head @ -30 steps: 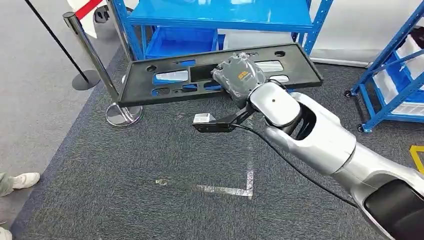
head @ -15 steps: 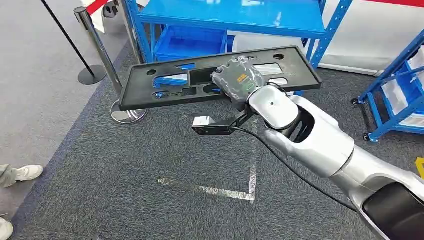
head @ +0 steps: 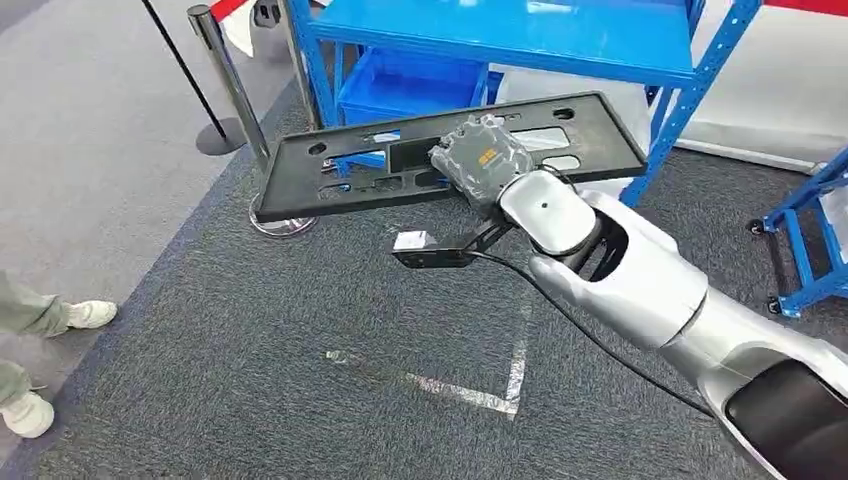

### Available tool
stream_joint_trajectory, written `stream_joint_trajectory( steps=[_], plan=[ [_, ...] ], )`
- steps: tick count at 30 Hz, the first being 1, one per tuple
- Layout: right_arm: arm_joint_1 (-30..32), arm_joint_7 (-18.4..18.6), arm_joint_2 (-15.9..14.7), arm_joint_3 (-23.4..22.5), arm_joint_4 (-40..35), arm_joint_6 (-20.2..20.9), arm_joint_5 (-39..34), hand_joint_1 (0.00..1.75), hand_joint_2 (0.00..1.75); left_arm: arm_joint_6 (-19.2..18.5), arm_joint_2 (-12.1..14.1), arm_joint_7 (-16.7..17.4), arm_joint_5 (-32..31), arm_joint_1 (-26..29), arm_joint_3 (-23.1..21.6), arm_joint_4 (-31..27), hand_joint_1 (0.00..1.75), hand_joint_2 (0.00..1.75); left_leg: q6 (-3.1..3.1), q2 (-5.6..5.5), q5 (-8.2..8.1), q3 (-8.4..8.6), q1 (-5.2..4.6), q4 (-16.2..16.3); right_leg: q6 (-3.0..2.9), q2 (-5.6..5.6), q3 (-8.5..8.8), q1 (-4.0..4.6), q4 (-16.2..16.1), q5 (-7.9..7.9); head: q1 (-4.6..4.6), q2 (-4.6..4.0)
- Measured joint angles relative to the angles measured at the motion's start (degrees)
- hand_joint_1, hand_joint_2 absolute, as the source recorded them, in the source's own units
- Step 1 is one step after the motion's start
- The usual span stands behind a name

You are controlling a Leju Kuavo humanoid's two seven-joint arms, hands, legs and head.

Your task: Take the parts from the cabinet and place them on the table.

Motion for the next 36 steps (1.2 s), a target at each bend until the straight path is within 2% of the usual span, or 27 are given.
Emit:
stream_joint_trajectory(
  steps=[1, 2, 3, 6, 7, 8, 9, 11, 12, 13, 14, 16, 17, 18, 20, 22, 23, 24, 25, 27, 28, 29, 31, 32, 33, 34, 36],
  plan=[
    [0.0, 0.0, 0.0, 0.0, 0.0, 0.0, 0.0, 1.61, 1.75, 0.0, 0.0, 0.0, 0.0, 0.0, 0.0, 0.0, 0.00, 1.75, 0.62, 0.78, 2.80, 2.84, -0.44, -5.7, 0.04, -0.54, 0.36, 0.15, 0.0, -0.26, 0.02, 0.00],
    [0.0, 0.0, 0.0, 0.0, 0.0, 0.0, 0.2, 1.61, 1.75, 0.0, 0.0, 0.0, 0.0, -0.2, 0.0, 0.0, 0.00, 1.75, 1.17, 2.60, 2.66, 4.47, -1.03, -9.0, 0.13, -1.05, 0.73, 0.22, -0.1, -0.49, 0.04, 0.00],
    [-0.1, 0.0, 0.0, 0.0, 0.0, 0.0, 0.3, 1.61, 1.75, 0.1, 0.0, 0.0, 0.0, -0.2, 0.0, 0.0, 0.00, 1.75, 1.48, 4.10, 2.39, 5.04, -1.95, -9.6, 0.34, -1.50, 0.74, 0.71, -0.1, -0.54, 0.13, 0.00],
    [-0.1, 0.0, 0.0, 0.0, 0.0, 0.2, 0.3, 1.61, 1.75, 0.1, 0.0, 0.0, 0.0, -0.4, 0.0, 0.0, 0.00, 1.75, 1.80, 2.02, 2.57, 4.65, -2.06, -9.8, 1.02, -3.10, 1.06, 0.51, -0.5, -0.65, 0.04, 0.00],
    [-0.2, 0.0, 0.0, 0.0, 0.0, 0.3, 0.3, 1.61, 1.75, 0.1, 0.0, 0.0, 0.0, -0.4, 0.0, 0.0, 0.00, 1.75, 2.22, 1.49, 2.87, 5.14, -1.77, -10.5, 1.42, -3.53, 1.34, 0.80, -0.6, -0.92, 0.13, 0.02],
    [-0.2, 0.0, 0.0, 0.0, 0.0, 0.3, 0.3, 1.61, 1.75, 0.1, 0.0, -0.1, 0.0, -0.2, 0.0, 0.0, 0.00, 1.75, 2.40, 0.93, 3.08, 5.66, -1.43, -11.1, 1.76, -1.55, 0.97, 0.30, 0.3, -1.64, 0.20, 0.00],
    [-0.3, 0.0, 0.0, 0.0, 0.0, 0.3, 0.3, 1.61, 1.75, 0.1, 0.0, -0.1, -0.1, -0.1, 0.0, 0.0, 0.00, 1.75, 2.61, 0.51, 3.11, 5.77, -1.28, -11.2, 1.82, 0.34, -0.39, 0.29, 3.2, -3.54, 0.26, 0.02],
    [-0.2, 0.0, -0.1, 0.0, 0.0, 0.4, 0.4, 1.61, 1.75, 0.1, 0.0, -0.2, -0.1, -0.3, 0.0, 0.0, 0.00, 1.75, 2.95, -0.62, 3.11, 5.77, -1.20, -11.2, 2.02, 1.70, -4.67, 0.20, 11.8, -7.17, 0.37, 0.00],
    [0.0, 0.0, -0.1, 0.1, 0.1, 0.4, 0.4, 1.61, 1.75, 0.1, 0.0, -0.3, -0.1, -0.3, 0.0, 0.0, 0.00, 1.75, 2.96, -1.31, 3.11, 5.76, -1.20, -11.1, 2.16, 1.88, -6.67, 0.11, 15.2, -7.99, 0.33, 0.00],
    [0.2, 0.0, -0.1, 0.2, 0.2, 0.4, 0.4, 1.61, 1.75, 0.1, 0.0, -0.3, -0.1, -0.3, -0.1, 0.0, 0.00, 1.75, 2.95, -2.09, 3.06, 5.79, -1.17, -11.1, 2.28, 1.93, -7.75, -0.03, 16.5, -7.45, 0.35, 0.00],
    [0.3, -0.1, -0.1, 0.3, 0.2, 0.5, 0.4, 1.61, 1.75, 0.1, -0.1, -0.3, -0.1, -0.3, -0.1, 0.0, 0.00, 1.75, 2.86, -2.87, 2.97, 5.83, -1.05, -11.0, 2.37, 1.94, -7.32, -0.20, 14.9, -5.63, 0.37, 0.00],
    [0.2, -0.1, -0.1, 0.3, 0.2, 0.5, 0.4, 1.61, 1.75, 0.0, -0.1, -0.4, -0.2, -0.3, -0.2, 0.0, 0.00, 1.75, 2.31, -4.47, 2.60, 5.86, -0.76, -10.4, 2.46, 2.82, -3.64, -0.64, 6.3, -0.25, 0.39, 0.00],
    [0.1, -0.1, -0.1, 0.3, 0.2, 0.5, 0.4, 1.61, 1.75, 0.0, -0.1, -0.4, -0.2, -0.3, -0.2, 0.0, 0.00, 1.75, 2.00, -5.11, 2.31, 5.69, -0.62, -10.0, 2.44, 4.92, -1.73, -0.94, 2.0, 1.56, 0.37, 0.00],
    [0.1, -0.1, -0.2, 0.3, 0.3, 0.5, 0.4, 1.61, 1.75, 0.0, -0.1, -0.4, -0.2, -0.4, -0.2, 0.0, 0.00, 1.75, 1.62, -5.72, 2.10, 5.15, -0.88, -9.4, 2.39, 7.41, -0.93, -1.15, 0.7, 0.54, 0.39, 0.00],
    [0.1, -0.4, -0.2, 0.3, 0.4, 0.5, 0.3, 1.61, 1.75, 0.0, -0.1, -0.4, -0.2, -0.4, -0.2, 0.0, 0.00, 1.75, 0.86, -6.85, 2.49, 4.59, -0.32, -9.6, 2.13, 6.21, -0.70, -0.63, 0.2, 0.36, 0.33, 0.00],
    [0.0, -0.5, 0.1, 0.4, 0.4, 0.5, 0.4, 1.61, 1.75, 0.0, -0.1, -0.4, -0.2, 0.1, -0.3, 0.0, 0.00, 1.75, 0.07, -8.28, 2.87, 4.46, -0.16, -10.2, 1.45, 4.94, -0.38, -0.87, -0.3, 0.55, 0.28, 0.00],
    [-0.1, -0.4, 0.1, 0.3, 0.4, 0.5, 0.4, 1.61, 1.75, 0.0, 0.0, -0.4, -0.2, 0.3, -0.3, 0.0, 0.00, 1.75, 0.07, -6.99, 2.47, 4.24, -0.12, -9.6, 1.06, 3.99, 0.11, -1.26, -0.8, 0.79, 0.31, 0.00],
    [-0.1, -0.4, 0.1, 0.3, 0.4, 0.5, 0.4, 1.61, 1.75, -0.1, 0.0, -0.4, -0.2, 0.3, -0.3, 0.0, 0.00, 1.75, -0.16, -3.64, 1.27, 3.42, -0.74, -7.8, 0.70, 3.52, 0.39, -1.27, -1.2, 0.79, -0.40, 0.00],
    [-0.4, -0.4, 0.1, 0.3, 0.5, 0.5, 0.5, 1.61, 1.75, -0.1, 0.0, -0.5, -0.2, 0.1, -0.3, 0.0, 0.00, 1.75, -0.42, -1.88, -0.66, 1.49, -0.68, -3.9, 0.42, 2.73, 0.49, -1.17, -1.2, 0.74, -0.63, 0.00],
    [-0.4, -0.5, 0.1, 0.4, 0.5, 0.6, 0.5, 1.61, 1.75, -0.1, 0.0, -0.5, -0.2, -0.2, -0.3, 0.0, 0.00, 1.75, -0.68, -0.49, -3.72, -2.81, -0.60, 4.3, 0.24, 1.28, 0.58, -0.94, -1.2, 0.59, -0.65, 0.00],
    [-0.4, -0.5, 0.1, 0.4, 0.5, 0.6, 0.5, 1.61, 1.75, -0.2, 0.0, -0.5, -0.2, -0.1, -0.3, 0.0, 0.00, 1.75, -0.75, -0.27, -3.86, -4.17, -0.60, 6.5, 0.21, 0.47, 0.59, -0.93, -1.2, 0.47, -0.61, 0.00],
    [-0.4, -0.6, 0.1, 0.5, 0.5, 0.6, 0.5, 1.61, 1.75, -0.2, 0.0, -0.5, -0.2, -0.1, -0.3, 0.0, 0.00, 1.75, -0.75, -0.10, -2.76, -3.96, -0.59, 5.8, 0.26, -0.16, 0.68, -0.94, -1.2, 0.37, -0.63, 0.00],
    [-0.5, -0.6, 0.1, 0.5, 0.5, 0.6, 0.5, 1.61, 1.75, -0.2, 0.0, -0.5, -0.1, 0.0, -0.3, 0.0, 0.00, 1.75, -0.59, 0.53, 1.77, -0.07, -0.59, -2.0, 0.57, -1.45, 1.06, -0.95, -1.2, 0.05, -0.66, 0.00],
    [-0.6, -0.6, 0.1, 0.5, 0.5, 0.6, 0.5, 1.61, 1.75, -0.2, 0.0, -0.5, 0.0, 0.0, -0.3, 0.0, 0.00, 1.75, -0.40, 1.75, 3.90, 2.59, -0.66, -6.9, 0.80, -2.10, 1.41, -0.94, -1.2, -0.20, -0.63, 0.00],
    [-0.8, -0.6, 0.1, 0.5, 0.5, 0.6, 0.5, 1.61, 1.75, -0.3, 0.0, -0.5, 0.0, -0.1, -0.3, 0.0, 0.00, 1.75, -0.22, 4.50, 3.53, 3.98, -1.28, -9.9, 1.14, -2.60, 1.62, -0.54, -1.2, -0.47, -0.63, 0.00],
    [-1.1, -0.6, 0.1, 0.5, 0.6, 0.5, 0.5, 1.61, 1.75, -0.3, 0.0, -0.5, 0.0, -0.2, -0.3, 0.0, 0.00, 1.75, 0.71, 3.93, 3.69, 4.36, -1.64, -10.3, 1.48, -2.99, 1.57, -0.15, -1.0, -0.69, -0.70, 0.00],
    [-1.3, -0.6, 0.1, 0.5, 0.6, 0.5, 0.5, 1.61, 1.75, -0.3, 0.0, -0.5, 0.1, -0.1, -0.3, 0.0, 0.00, 1.75, 1.28, 2.57, 3.51, 4.04, -1.59, -10.1, 1.89, -4.20, 2.17, 0.25, -1.5, -0.83, -0.68, 0.00]
  ],
)
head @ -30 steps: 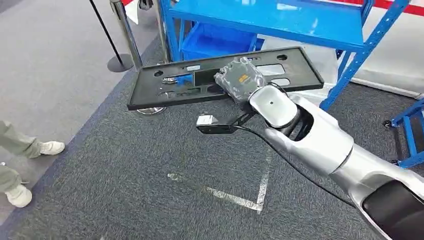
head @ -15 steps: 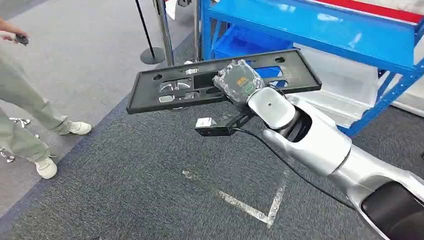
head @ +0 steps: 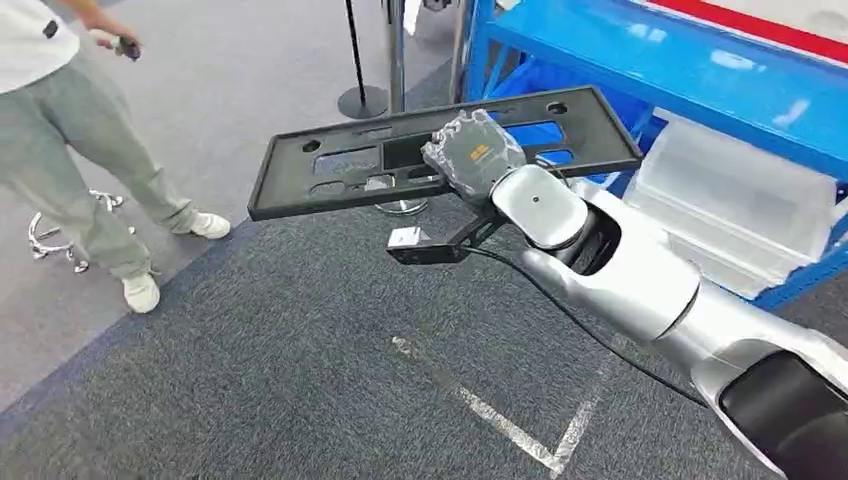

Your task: Take the parts from the cabinet and place them on the table.

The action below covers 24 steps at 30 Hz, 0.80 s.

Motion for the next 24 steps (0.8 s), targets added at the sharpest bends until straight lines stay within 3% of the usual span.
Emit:
stream_joint_trajectory(
  steps=[1, 2, 3, 4, 5, 6, 7, 8, 9, 10, 11, 12, 13, 14, 16, 17, 18, 19, 20, 22, 23, 24],
  plan=[
    [0.0, 0.0, 0.1, 0.0, 0.0, -0.1, 0.0, 1.61, 1.75, 0.0, 0.0, 0.0, 0.1, 0.1, 0.0, 0.0, 0.00, 1.75, 0.36, -0.65, 0.03, 0.09, 0.09, -0.1, 0.29, -0.61, 0.35, -0.04, -0.1, -0.14, -0.04, 0.00],
    [-0.1, 0.1, 0.0, 0.0, 0.1, -0.1, 0.0, 1.61, 1.75, 0.0, -0.1, 0.1, 0.1, 0.2, 0.0, 0.0, 0.00, 1.75, 0.82, -1.23, 0.22, 0.39, 0.50, -0.5, 0.89, 0.35, 0.23, -0.46, 0.2, -0.69, 0.07, 0.00],
    [-0.1, 0.3, 0.0, 0.0, 0.2, -0.2, 0.0, 1.61, 1.75, 0.0, -0.1, 0.2, 0.2, 0.1, 0.0, 0.0, 0.00, 1.75, 0.98, -1.83, 0.25, 0.42, 0.53, -0.5, 0.98, 3.12, -0.47, -0.66, 1.9, -2.01, 0.17, 0.00],
    [-0.2, 0.4, -0.1, 0.0, 0.3, -0.3, 0.0, 1.61, 1.75, 0.0, -0.1, 0.4, 0.2, 0.1, 0.0, 0.0, 0.00, 1.75, 1.39, -2.34, 0.26, 0.39, 0.49, -0.5, 0.87, 4.70, -2.20, -0.66, 5.6, -4.12, 0.20, 0.00],
    [-0.1, 0.5, -0.2, 0.0, 0.4, -0.3, 0.0, 1.61, 1.75, 0.2, -0.1, 0.4, 0.1, 0.0, 0.0, 0.0, 0.00, 1.75, 1.66, -2.95, 0.25, 0.38, 0.45, -0.5, 0.79, 5.52, -4.53, -0.54, 10.5, -6.22, 0.26, 0.00],
    [0.1, 0.5, -0.2, 0.0, 0.5, -0.3, 0.0, 1.61, 1.75, 0.2, -0.1, 0.5, 0.1, 0.0, 0.0, 0.0, 0.00, 1.75, 1.76, -3.66, 0.20, 0.38, 0.33, -0.5, 0.74, 5.89, -6.84, -0.42, 14.9, -7.66, 0.20, 0.00],
    [0.3, 0.5, -0.2, 0.0, 0.6, -0.3, 0.0, 1.61, 1.75, 0.2, -0.1, 0.6, 0.1, 0.0, 0.0, 0.0, 0.00, 1.75, 1.83, -4.38, 0.16, 0.39, 0.22, -0.4, 0.68, 6.05, -8.38, -0.33, 17.4, -7.90, 0.22, 0.00],
    [0.5, 0.5, -0.3, 0.0, 0.8, -0.3, 0.0, 1.61, 1.75, 0.2, -0.1, 0.6, 0.1, 0.0, 0.0, 0.0, 0.00, 1.75, 1.85, -5.20, 0.15, 0.43, 0.15, -0.4, 0.53, 6.13, -8.76, -0.26, 17.3, -6.91, 0.20, 0.00],
    [0.5, 0.5, -0.3, 0.0, 0.9, -0.3, 0.0, 1.61, 1.75, 0.2, -0.1, 0.6, 0.1, 0.0, 0.0, 0.0, 0.00, 1.75, 1.88, -6.10, 0.11, 0.45, 0.08, -0.3, 0.23, 6.27, -8.00, -0.20, 14.8, -4.72, 0.24, 0.00],
    [0.5, 0.6, -0.3, 0.0, 1.0, -0.3, 0.0, 1.61, 1.75, 0.2, -0.1, 0.7, 0.1, 0.0, 0.0, 0.0, 0.00, 1.75, 1.87, -7.03, 0.09, 0.50, 0.03, -0.2, -0.19, 6.72, -6.14, -0.18, 10.0, -1.70, 0.20, 0.00],
    [0.4, 0.6, -0.4, 0.0, 1.0, -0.4, 0.0, 1.61, 1.75, 0.2, -0.1, 0.7, 0.1, 0.0, 0.0, 0.0, 0.00, 1.75, 1.80, -7.78, 0.04, 0.54, 0.02, -0.1, -0.61, 8.06, -4.18, -0.10, 5.3, 0.94, 0.24, 0.00],
    [0.3, 0.6, -0.5, 0.0, 1.1, -0.4, 0.0, 1.61, 1.75, 0.2, -0.2, 0.7, 0.1, 0.1, 0.0, 0.0, 0.00, 1.75, 1.74, -8.37, 0.02, 0.32, 0.30, -0.1, -1.28, 11.21, -3.09, -0.25, 2.0, 1.64, 0.20, 0.00],
    [0.2, 0.6, -0.5, 0.0, 1.1, -0.5, 0.0, 1.61, 1.75, 0.2, -0.2, 0.7, 0.1, -0.1, 0.0, 0.0, 0.00, 1.75, 1.45, -9.02, 0.06, -0.12, -0.14, 0.3, -1.35, 11.70, -2.14, -0.48, 0.7, 1.52, -0.06, 0.00],
    [0.2, 0.6, -0.5, 0.0, 1.2, -0.5, 0.0, 1.61, 1.75, 0.3, -0.2, 0.7, 0.1, 0.0, 0.0, 0.0, 0.00, 1.75, 1.10, -9.50, 0.29, -0.44, 0.46, 0.1, -1.04, 10.98, -2.24, -0.19, 0.8, 1.36, 0.17, 0.00],
    [0.2, 0.6, -0.5, 0.0, 1.2, -0.6, 0.0, 1.61, 1.75, 0.3, -0.1, 0.7, 0.2, 0.3, 0.0, 0.0, 0.00, 1.75, 0.37, -11.09, 0.67, -0.58, 0.71, -0.3, -1.15, 9.72, -2.04, 0.05, 0.4, 1.38, 0.26, 0.00],
    [0.1, 0.6, -0.5, 0.0, 1.2, -0.6, 0.0, 1.61, 1.75, 0.3, 0.2, 0.7, 0.2, 0.4, 0.0, 0.1, 0.00, 1.75, 0.11, -11.49, 0.56, -0.58, 0.37, -0.3, -1.33, 8.77, -1.53, -0.81, -0.3, 1.60, 0.26, 0.00],
    [0.1, 0.6, -0.5, 0.0, 1.3, -0.6, 0.0, 1.61, 1.75, 0.2, -0.2, 0.8, 0.2, 0.5, 0.0, 0.0, 0.00, 1.75, -0.23, -7.94, -0.09, -1.05, -0.01, 0.7, -1.50, 8.10, -0.96, -0.75, -0.7, 1.69, 0.07, 0.00],
    [-0.2, 0.6, -0.5, 0.0, 1.3, -0.4, 0.2, 1.61, 1.75, 0.2, 0.0, 0.9, 0.2, 0.4, 0.0, 0.0, 0.00, 1.75, -0.57, -5.03, -1.92, -2.46, 0.02, 3.8, -1.88, 7.30, -0.75, -0.75, -0.8, 1.61, -0.48, 0.00],
    [-0.3, 0.6, -0.5, 0.0, 1.3, -0.2, 0.3, 1.61, 1.75, 0.2, 0.0, 0.9, 0.2, 0.2, -0.1, 0.0, 0.00, 1.75, -0.89, -3.76, -3.73, -4.46, 0.23, 7.9, -1.97, 6.63, -0.67, -0.66, -0.8, 1.54, -0.46, 0.00],
    [-0.5, 0.4, -0.5, 0.0, 1.5, 0.6, 0.6, 1.61, 1.75, 0.2, 0.0, 1.0, 0.3, 0.1, -0.1, 0.0, 0.00, 1.75, -1.33, -2.86, -6.08, -8.53, 0.53, 15.4, -1.99, 5.12, -0.51, -0.68, -0.7, 1.26, -0.48, 0.00],
    [-0.6, 0.4, -0.5, 0.0, 1.6, 1.0, 0.4, 1.61, 1.75, 0.2, 0.0, 1.0, 0.3, 0.1, -0.1, 0.0, 0.00, 1.75, -1.48, -2.70, -5.62, -9.10, 0.67, 16.1, -1.95, 4.44, -0.45, -0.73, -0.7, 1.12, -0.53, 0.00],
    [-1.1, 0.4, -0.5, 0.0, 1.7, 1.5, -0.2, 1.61, 1.75, 0.1, 0.0, 1.0, 0.4, 0.2, -0.1, 0.0, 0.00, 1.75, -1.61, -2.50, -3.92, -8.23, 0.80, 14.0, -1.82, 3.68, -0.38, -0.79, -0.5, 0.92, -0.48, 0.00]
  ],
)
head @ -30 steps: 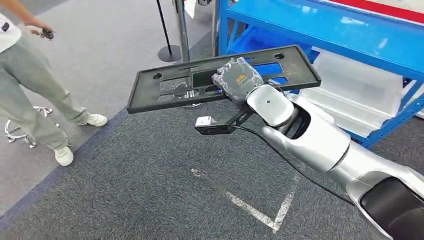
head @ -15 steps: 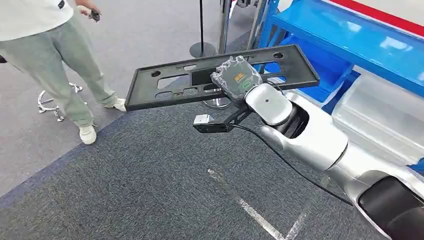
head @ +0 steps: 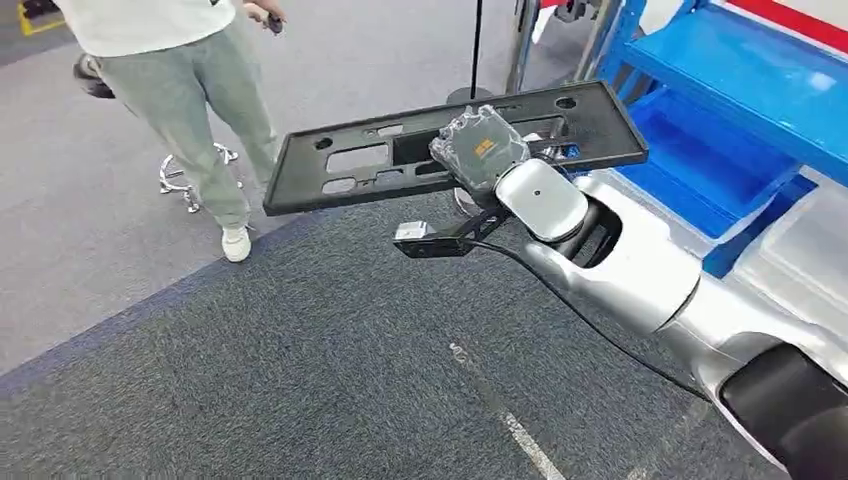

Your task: Take the parts from the cabinet and place them on the table.

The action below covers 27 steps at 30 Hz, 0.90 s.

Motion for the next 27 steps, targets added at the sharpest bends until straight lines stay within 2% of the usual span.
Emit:
stream_joint_trajectory(
  steps=[1, 2, 3, 4, 5, 6, 8, 9, 10, 11, 13, 14, 15, 16, 17, 18, 19, 20, 21, 22, 23, 24, 25, 26, 27],
  plan=[
    [-0.9, 0.0, 0.0, 0.0, 0.1, 0.8, -0.7, 1.61, 1.75, -0.1, 0.1, 0.0, 0.0, 0.1, 0.0, 0.0, 0.00, 1.75, -0.03, 0.34, 2.33, 2.09, 0.04, -4.1, 0.18, -0.67, 0.04, -0.07, 0.3, -0.28, -0.02, 0.00],
    [-2.0, 0.0, 0.0, 0.0, 0.1, 1.3, -1.1, 1.61, 1.75, -0.1, 0.1, 0.1, 0.0, 0.1, 0.0, 0.0, 0.00, 1.75, 0.02, 1.18, 4.50, 4.50, 0.03, -8.7, 0.40, -1.20, 0.08, -0.15, 0.6, -0.61, -0.02, 0.00],
    [-3.6, 0.0, -0.1, 0.0, 0.2, 1.8, -1.6, 1.61, 1.75, -0.1, 0.2, 0.1, 0.1, 0.0, 0.0, 0.0, 0.00, 1.75, 0.11, 3.39, 5.31, 6.62, -0.18, -13.4, 0.71, -1.87, 0.17, -0.07, 0.9, -1.05, -0.04, 0.00],
    [-4.9, 0.0, -0.2, -0.2, 0.4, 2.0, -1.9, 1.61, 1.75, -0.2, 0.3, 0.1, 0.2, -0.1, 0.0, 0.0, 0.00, 1.75, 0.81, 4.59, 4.74, 7.25, -1.13, -13.7, 1.08, -2.21, -0.01, 0.61, 1.1, -1.28, -0.24, 0.00],
    [-5.9, 0.0, -0.4, -0.2, 0.5, 2.4, -2.2, 1.61, 1.75, -0.2, 0.4, 0.0, 0.3, -0.1, 0.0, 0.0, 0.00, 1.75, 1.54, 3.38, 4.90, 7.00, -0.96, -13.8, 1.27, -2.70, 0.10, 0.67, 1.0, -1.39, 0.09, 0.00],
    [-6.6, 0.0, -0.4, -0.2, 0.5, 2.7, -2.4, 1.61, 1.75, -0.2, 0.4, 0.0, 0.4, -0.1, 0.0, 0.0, 0.00, 1.75, 1.79, 2.85, 4.73, 6.90, -0.97, -13.7, 1.41, -3.18, 0.41, 0.71, 0.8, -1.46, 0.09, 0.00],
    [-7.5, 0.2, -0.5, -0.2, 0.6, 3.3, -3.0, 1.61, 1.75, -0.2, 0.4, -0.1, 0.6, 0.2, 0.0, 0.0, 0.00, 1.75, 2.52, 1.50, 4.76, 7.34, -0.80, -14.1, 2.15, -4.43, 1.07, 0.81, 0.5, -1.95, 0.06, 0.00],
    [-7.9, 0.3, -0.9, -0.2, 0.8, 3.8, -3.4, 1.61, 1.75, -0.3, 0.4, -0.1, 0.6, 0.3, 0.0, 0.0, 0.00, 1.75, 2.75, 0.79, 4.89, 7.59, -0.49, -14.5, 2.41, -2.98, 0.78, 0.36, 1.4, -2.82, 0.32, 0.00],
    [-8.8, 0.6, -1.3, -0.2, 0.9, 4.0, -3.9, 1.61, 1.75, -0.3, 0.4, -0.2, 0.6, 0.2, 0.0, 0.0, 0.00, 1.75, 3.08, 0.35, 4.91, 7.62, -0.51, -14.6, 2.34, -0.19, -0.43, 0.40, 4.0, -4.53, 0.52, 0.00],
    [-9.7, 0.7, -1.5, -0.2, 0.9, 4.2, -4.3, 1.61, 1.75, -0.3, 0.4, -0.2, 0.6, 0.1, 0.0, 0.0, 0.00, 1.75, 3.54, -0.24, 4.97, 7.53, -0.55, -14.6, 2.25, 1.32, -2.63, 0.33, 8.3, -6.69, 0.59, 0.00],
    [-10.5, 0.9, -2.2, -0.2, 1.1, 4.6, -4.8, 1.61, 1.75, -0.4, 0.4, -0.2, 0.7, 0.0, 0.0, 0.0, 0.00, 1.75, 3.69, -1.66, 4.86, 7.63, -0.59, -14.5, 2.31, 2.53, -6.99, 0.56, 16.8, -9.45, 0.57, 0.00],
    [-10.5, 0.9, -2.5, -0.2, 1.2, 4.8, -4.9, 1.61, 1.75, -0.4, 0.4, -0.2, 0.7, -0.1, 0.0, 0.0, 0.00, 1.75, 3.76, -2.51, 4.81, 7.73, -0.59, -14.5, 2.33, 2.66, -8.22, 0.53, 18.5, -9.04, 0.55, 0.00],
    [-10.5, 0.9, -2.6, -0.2, 1.4, 4.8, -5.0, 1.61, 1.75, -0.5, 0.4, -0.2, 0.7, 0.0, 0.0, 0.0, 0.00, 1.75, 3.77, -3.37, 4.76, 7.81, -0.56, -14.3, 2.34, 2.67, -8.10, 0.45, 17.1, -7.22, 0.61, 0.00],
    [-10.6, 1.0, -2.8, -0.2, 1.4, 4.8, -5.0, 1.61, 1.75, -0.5, 0.4, -0.2, 0.7, 0.0, 0.0, 0.0, 0.00, 1.75, 3.67, -4.24, 4.69, 7.82, -0.51, -14.2, 2.27, 2.77, -6.97, 0.34, 13.8, -4.72, 0.59, 0.00],
    [-11.0, 1.1, -2.9, -0.2, 1.5, 4.8, -5.1, 1.61, 1.75, -0.5, 0.4, -0.2, 0.7, 0.0, 0.0, 0.0, 0.00, 1.75, 3.50, -5.06, 4.57, 7.86, -0.44, -14.0, 2.14, 3.19, -5.06, 0.18, 8.9, -1.80, 0.61, 0.00],
    [-11.4, 1.3, -3.0, -0.2, 1.5, 4.9, -5.2, 1.61, 1.75, -0.5, 0.4, -0.2, 0.8, 0.1, 0.0, 0.0, 0.00, 1.75, 3.25, -5.73, 4.41, 7.75, -0.36, -13.7, 2.11, 5.06, -3.38, -0.15, 4.4, 0.53, 0.61, 0.00],
    [-11.8, 1.5, -3.3, -0.2, 1.7, 4.9, -5.2, 1.61, 1.75, -0.6, 0.4, -0.2, 0.8, 0.0, 0.0, 0.0, 0.00, 1.75, 2.94, -6.35, 4.32, 7.25, -0.65, -13.3, 2.02, 7.89, -2.55, -0.39, 2.8, -0.07, 0.55, 0.00],
    [-12.2, 1.6, -3.3, -0.2, 1.7, 4.9, -5.4, 1.61, 1.75, -0.6, 0.4, -0.2, 1.0, -0.2, 0.0, 0.0, 0.00, 1.75, 2.64, -7.08, 4.45, 6.83, -0.50, -13.2, 2.07, 7.51, -2.38, -0.56, 2.3, -0.19, 0.48, 0.00],
    [-12.3, 1.6, -3.3, -0.2, 1.8, 5.0, -5.5, 1.61, 1.75, -0.6, 0.4, -0.2, 1.1, -0.2, 0.0, 0.0, 0.00, 1.75, 2.27, -7.64, 4.68, 6.72, -0.21, -13.3, 2.04, 7.05, -2.32, -0.20, 2.1, -0.18, 0.55, 0.00],
    [-12.4, 1.6, -3.3, -0.2, 1.9, 5.1, -5.6, 1.61, 1.75, -0.6, 0.4, -0.2, 1.2, 0.1, 0.0, 0.0, 0.00, 1.75, 1.84, -8.48, 4.90, 6.67, 0.03, -13.8, 1.73, 6.24, -2.20, 0.04, 2.2, -0.29, 0.68, 0.00],
    [-12.6, 1.6, -3.3, -0.1, 1.9, 5.2, -5.6, 1.61, 1.75, -0.6, 0.6, -0.2, 1.2, 0.3, 0.0, 0.0, 0.00, 1.75, 1.49, -9.30, 5.02, 6.61, -0.04, -13.8, 1.33, 5.48, -1.96, -0.26, 1.8, -0.04, 0.61, 0.00],
    [-13.0, 1.6, -3.3, -0.1, 1.9, 5.2, -5.7, 1.61, 1.75, -0.7, 0.7, -0.3, 1.2, 0.4, 0.0, 0.0, 0.00, 1.75, 1.43, -7.38, 4.65, 6.22, -0.13, -13.4, 1.07, 4.63, -1.55, -0.50, 1.4, 0.12, 0.59, 0.00],
    [-13.2, 1.7, -3.3, -0.1, 2.0, 5.2, -5.7, 1.61, 1.75, -0.9, 0.5, -0.3, 1.3, 0.4, 0.0, 0.0, 0.00, 1.75, 1.02, -3.30, 3.53, 5.65, -0.73, -11.5, 0.78, 4.00, -1.31, -0.41, 1.2, 0.07, 0.08, 0.00],
    [-13.6, 1.8, -3.4, -0.1, 2.1, 5.3, -5.7, 1.61, 1.75, -0.9, 0.6, -0.3, 1.4, 0.2, 0.0, 0.0, 0.00, 1.75, 0.67, -1.33, 1.65, 3.88, -0.54, -7.9, 0.37, 3.24, -1.18, -0.25, 1.2, -0.02, 0.02, 0.00],
    [-13.8, 1.9, -3.4, -0.1, 2.1, 5.3, -5.7, 1.61, 1.75, -0.9, 0.7, -0.4, 1.4, 0.2, 0.0, 0.0, 0.00, 1.75, 0.46, -0.48, -0.28, 1.71, -0.34, -3.3, 0.18, 2.52, -1.07, -0.04, 1.2, -0.12, -0.02, 0.00]
  ],
)
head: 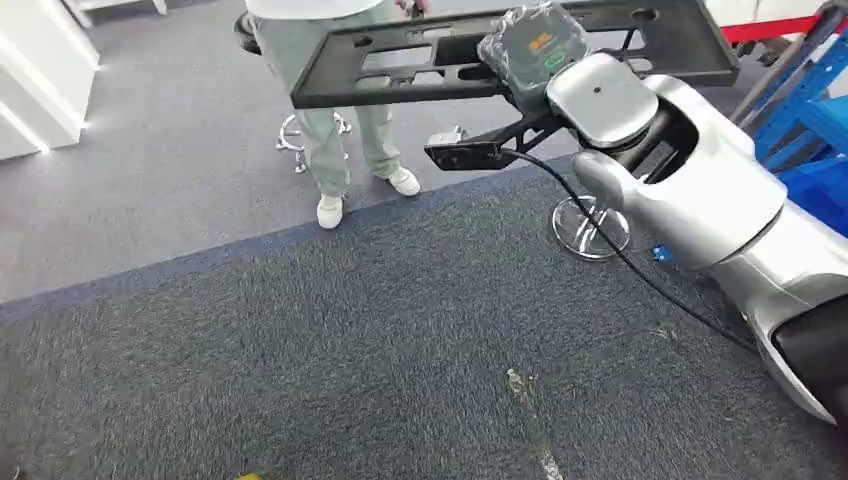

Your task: Take the parts from the cabinet and place them on the table.

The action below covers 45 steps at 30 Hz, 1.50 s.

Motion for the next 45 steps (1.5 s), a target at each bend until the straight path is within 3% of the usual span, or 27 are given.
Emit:
stream_joint_trajectory(
  steps=[2, 3, 5, 6, 7, 11, 12, 13, 14, 16, 18, 21, 22, 23, 26, 27, 29, 30, 32, 33, 34, 36, 37, 38, 42, 43, 45],
  plan=[
    [0.0, 0.0, 0.0, 0.1, 0.0, 0.2, 0.0, 1.61, 1.75, 0.0, 0.0, -0.1, 0.0, 0.0, 0.0, 0.0, 0.00, 1.75, -0.15, 0.39, -1.66, -3.22, 0.09, 6.3, -0.20, -1.38, 0.15, 0.15, 0.0, -0.19, 0.00, 0.00],
    [0.0, 0.0, 0.0, 0.3, 0.0, 0.2, -0.2, 1.61, 1.75, -0.1, 0.0, -0.1, 0.2, 0.0, 0.0, 0.0, 0.00, 1.75, -0.11, 0.39, -0.82, -3.16, 0.09, 5.9, -0.20, -2.05, 0.24, 0.18, 0.0, -0.29, -0.04, 0.00],
    [0.0, 0.0, 0.0, 0.3, 0.0, 0.2, -0.3, 1.61, 1.75, -0.2, 0.0, -0.1, 0.2, 0.1, 0.0, 0.0, 0.00, 1.75, 0.34, 0.71, 3.39, 0.84, 0.02, -1.8, -0.12, -3.42, 0.60, 0.35, 0.0, -0.62, -0.04, 0.00],
    [-0.1, 0.0, 0.0, 0.3, 0.0, 0.2, -0.4, 1.61, 1.75, -0.2, 0.1, -0.1, 0.2, 0.1, 0.0, 0.0, 0.00, 1.75, 0.82, 2.10, 5.50, 3.79, -0.29, -7.0, -0.01, -4.08, 0.91, 0.45, 0.0, -0.87, 0.02, 0.00],
    [-0.2, 0.1, 0.0, 0.3, 0.1, 0.2, -0.4, 1.61, 1.75, -0.1, 0.1, -0.1, 0.2, -0.1, 0.0, 0.0, 0.00, 1.75, 1.41, 5.61, 4.93, 5.17, -1.13, -10.0, 0.21, -4.67, 1.07, 0.68, 0.0, -1.09, 0.00, 0.00],
    [-0.3, 0.2, -0.2, 0.3, 0.1, 0.3, -0.6, 1.61, 1.75, -0.6, 0.2, 0.1, 0.5, -0.2, 0.0, 0.0, 0.00, 1.75, 2.58, 3.14, 5.08, 5.40, -1.77, -10.7, 1.06, -7.24, 1.68, 1.20, -0.4, -1.59, 0.13, 0.00],
    [-0.3, 0.2, -0.2, 0.3, 0.2, 0.4, -0.6, 1.61, 1.75, -0.8, 0.2, 0.1, 0.6, -0.1, 0.0, 0.0, 0.00, 1.75, 3.10, 2.48, 5.45, 6.06, -0.91, -11.6, 1.63, -6.39, 1.63, 0.94, 0.0, -2.23, 0.20, 0.00],
    [-0.3, 0.3, -0.4, 0.3, 0.2, 0.5, -0.6, 1.61, 1.75, -1.1, 0.1, 0.0, 0.8, 0.0, 0.0, 0.0, 0.00, 1.75, 3.22, 1.84, 5.54, 6.27, -1.03, -11.9, 1.68, -2.99, 1.24, 0.77, 1.3, -3.17, 0.28, 0.00],
    [-0.4, 0.3, -0.5, 0.3, 0.2, 0.5, -0.6, 1.61, 1.75, -1.2, 0.1, 0.0, 0.9, 0.0, 0.0, 0.0, 0.00, 1.75, 3.62, 1.39, 5.58, 6.27, -0.99, -11.9, 1.66, -1.23, -0.26, 0.59, 4.4, -4.95, 0.35, 0.00],
    [0.0, 0.3, -0.7, 0.4, 0.2, 0.5, -0.6, 1.61, 1.75, -1.2, 0.1, 0.0, 0.9, -0.2, 0.0, 0.0, 0.00, 1.75, 3.81, -0.05, 5.55, 6.27, -0.93, -11.9, 1.87, -0.02, -4.81, 0.56, 13.5, -8.58, 0.33, 0.00],
    [0.6, 0.3, -0.9, 0.5, 0.3, 0.6, -0.6, 1.61, 1.75, -1.2, 0.0, 0.0, 0.9, -0.3, 0.0, 0.0, 0.00, 1.75, 3.81, -1.79, 5.55, 6.27, -0.80, -11.7, 2.13, -0.01, -7.27, 0.44, 16.9, -8.23, 0.39, 0.00],
    [0.5, 0.3, -1.0, 0.5, 0.4, 0.6, -0.6, 1.61, 1.75, -1.2, -0.2, 0.0, 0.9, -0.1, 0.0, 0.0, 0.00, 1.75, 3.13, -4.30, 5.09, 6.25, -0.29, -10.8, 2.47, 0.98, -2.78, -0.25, 5.8, -0.92, 0.37, 0.00],
    [0.5, 0.3, -1.0, 0.5, 0.4, 0.6, -0.6, 1.61, 1.75, -1.2, -0.2, 0.0, 0.9, -0.1, 0.0, 0.0, 0.00, 1.75, 2.67, -5.05, 4.79, 5.88, -0.13, -10.3, 2.72, 4.12, -1.30, -0.89, 2.1, -0.26, 0.39, 0.00],
    [0.3, 0.3, -1.0, 0.6, 0.4, 0.5, -0.5, 1.61, 1.75, -1.2, -0.1, 0.0, 0.9, -0.3, 0.1, 0.0, 0.00, 1.75, 2.33, -5.74, 4.78, 5.21, -0.32, -9.7, 2.78, 5.95, -0.82, -0.78, 1.2, -0.92, 0.39, 0.00],
    [0.3, 0.3, -1.0, 0.9, 0.4, 0.6, -0.5, 1.61, 1.75, -1.2, -0.2, 0.0, 0.9, 0.0, 0.1, 0.0, 0.00, 1.75, 1.22, -7.94, 5.61, 4.49, 0.36, -10.3, 1.65, 3.87, -0.96, -0.32, 1.4, -0.66, 0.31, 0.00],
    [0.2, 0.2, -1.0, 1.0, 0.4, 0.6, -0.5, 1.61, 1.75, -1.0, -0.1, 0.0, 0.9, 0.2, 0.1, 0.0, 0.00, 1.75, 1.02, -8.67, 5.67, 4.32, 0.41, -10.2, 1.14, 2.95, -0.78, -0.84, 1.0, -0.41, 0.31, 0.00],
    [0.1, 0.2, -1.0, 1.0, 0.4, 1.0, -0.4, 1.61, 1.75, -0.7, -0.4, 0.1, 0.9, 0.3, 0.1, 0.0, 0.00, 1.75, 0.72, -3.01, 3.34, 2.77, -0.17, -6.6, 0.49, 1.66, -0.26, -0.53, 0.7, -0.35, -0.42, 0.00],
    [-0.1, 0.2, -1.0, 1.0, 0.4, 1.4, -0.3, 1.61, 1.75, -0.4, -0.3, 0.2, 0.9, 0.1, 0.1, 0.0, 0.00, 1.75, 0.51, -1.23, 1.17, 0.69, -0.12, -2.1, 0.28, 1.00, -0.24, -0.26, 0.7, -0.42, -0.48, 0.00],
    [-0.2, 0.2, -1.1, 1.1, 0.4, 1.9, -0.3, 1.61, 1.75, 0.2, -0.3, 0.6, 1.0, 0.0, 0.1, 0.0, 0.00, 1.75, 0.52, 0.00, -1.44, -2.91, -0.05, 5.4, -0.02, -0.42, -0.11, 0.18, 0.7, -0.58, -0.50, 0.00],
    [-0.1, 0.2, -1.2, 1.3, 0.4, 2.1, -0.3, 1.61, 1.75, 0.3, -0.4, 0.8, 1.0, 0.0, 0.1, 0.0, 0.00, 1.75, 0.63, 0.17, -1.30, -3.58, -0.07, 6.6, -0.15, -1.18, -0.05, 0.39, 0.7, -0.67, -0.48, 0.00],
    [-0.2, 0.0, -1.2, 1.3, 0.4, 2.3, -0.3, 1.61, 1.75, 0.4, -0.4, 1.0, 1.0, 0.0, 0.1, 0.0, 0.00, 1.75, 0.90, 0.28, -0.03, -2.82, -0.13, 5.1, -0.26, -1.92, 0.04, 0.56, 0.7, -0.79, -0.50, 0.00],
    [-0.4, 0.0, -1.2, 1.3, 0.4, 2.3, -0.3, 1.61, 1.75, 0.5, -0.3, 1.3, 1.0, 0.0, 0.1, 0.0, 0.00, 1.75, 1.78, 1.19, 4.30, 2.02, -0.57, -3.8, -0.33, -3.30, 0.34, 0.80, 0.7, -1.07, -0.48, 0.00],
    [-0.7, 0.0, -1.2, 1.3, 0.5, 2.3, -0.2, 1.61, 1.75, 0.5, -0.3, 1.4, 1.0, 0.0, 0.1, 0.0, 0.00, 1.75, 2.34, 3.19, 5.45, 4.52, -1.18, -8.4, -0.24, -3.98, 0.54, 0.86, 0.7, -1.25, -0.48, 0.00],
    [-1.0, 0.1, -1.2, 1.3, 0.5, 2.3, -0.1, 1.61, 1.75, 0.5, -0.3, 1.4, 1.0, -0.2, 0.1, 0.0, 0.00, 1.75, 2.84, 5.73, 4.37, 5.52, -2.24, -9.9, -0.03, -4.54, 0.54, 1.25, 0.6, -1.39, -0.46, 0.00],
    [-1.2, -0.1, -1.0, 1.9, 1.3, 2.0, 0.0, 1.61, 1.75, 0.5, 0.1, 1.5, 1.2, -0.2, 0.2, 0.0, 0.00, 1.75, 3.71, 2.41, 5.10, 5.50, -2.37, -11.0, 0.85, -7.04, 1.19, 1.36, 0.1, -1.74, -0.39, 0.00],
    [-1.2, -0.1, -1.0, 1.9, 1.5, 2.0, 0.1, 1.61, 1.75, 0.5, 0.1, 1.5, 1.2, 0.0, 0.2, 0.0, 0.00, 1.75, 3.92, 1.81, 5.49, 6.16, -1.60, -11.8, 1.12, -5.77, 0.84, 1.01, 0.7, -2.32, -0.37, 0.00],
    [-1.6, -0.1, -1.0, 1.9, 2.0, 1.5, 0.1, 1.61, 1.75, 0.5, 0.1, 1.6, 1.2, -0.1, 0.2, 0.0, 0.00, 1.75, 4.57, 0.88, 5.66, 6.32, -1.59, -12.2, 1.26, -1.19, -1.90, 0.90, 6.2, -5.30, -0.13, 0.00]
  ],
)
